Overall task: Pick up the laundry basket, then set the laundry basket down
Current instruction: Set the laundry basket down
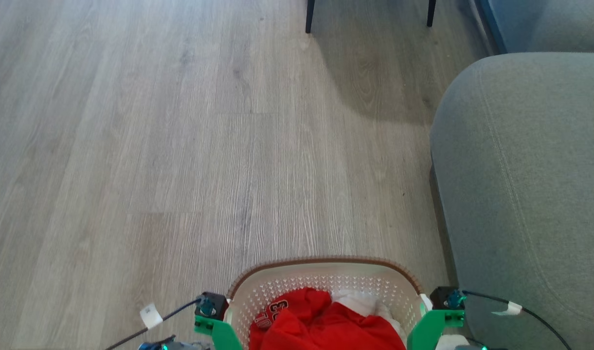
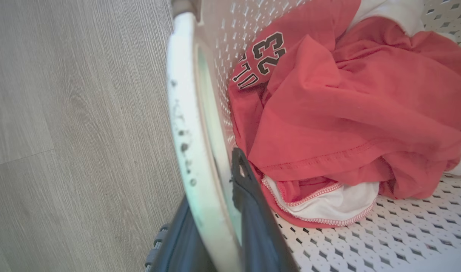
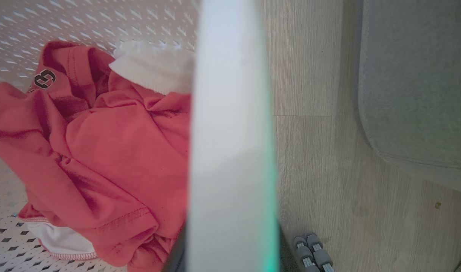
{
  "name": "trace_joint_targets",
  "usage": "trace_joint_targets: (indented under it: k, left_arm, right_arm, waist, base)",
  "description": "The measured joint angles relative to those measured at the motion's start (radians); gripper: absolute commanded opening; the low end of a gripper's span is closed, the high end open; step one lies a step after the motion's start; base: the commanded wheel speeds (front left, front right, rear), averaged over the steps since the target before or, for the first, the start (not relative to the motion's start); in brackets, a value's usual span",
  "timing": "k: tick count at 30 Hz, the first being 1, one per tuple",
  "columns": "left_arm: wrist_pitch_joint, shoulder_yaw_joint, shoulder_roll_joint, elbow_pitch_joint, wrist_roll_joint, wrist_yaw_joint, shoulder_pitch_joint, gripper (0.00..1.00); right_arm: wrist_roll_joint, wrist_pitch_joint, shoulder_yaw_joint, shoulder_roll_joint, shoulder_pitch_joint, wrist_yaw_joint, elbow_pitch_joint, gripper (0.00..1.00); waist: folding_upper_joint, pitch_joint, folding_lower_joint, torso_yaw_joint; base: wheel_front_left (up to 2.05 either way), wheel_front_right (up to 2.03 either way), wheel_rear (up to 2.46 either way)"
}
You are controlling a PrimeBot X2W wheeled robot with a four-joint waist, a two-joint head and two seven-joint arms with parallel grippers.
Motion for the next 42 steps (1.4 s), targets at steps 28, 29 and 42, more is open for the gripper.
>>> trace_joint_targets:
  k: [28,29,42]
  left_arm:
    - [-0.148,0.02,0.014,0.001,0.004,0.048,-0.439,0.0]
    - [-0.155,0.021,0.015,0.001,0.005,0.049,-0.457,0.0]
    - [-0.199,0.019,0.008,0.0,0.014,0.071,-0.609,0.0]
  right_arm:
    - [-0.04,-0.107,0.012,-0.008,-0.513,0.0,0.041,0.0]
    - [-0.056,-0.108,-0.001,-0.01,-0.531,0.0,0.041,0.0]
    - [-0.252,-0.131,-0.19,-0.03,-0.652,0.0,0.033,0.0]
  waist:
    - [0.0,0.477,0.0004,-0.012]
    - [0.0,0.502,0.0004,-0.012]
    - [-0.0001,0.785,0.0003,0.003]
  base:
    - [0.0,0.0,0.0]
    - [0.0,0.0,0.0]
    - [0.0,0.0,0.0]
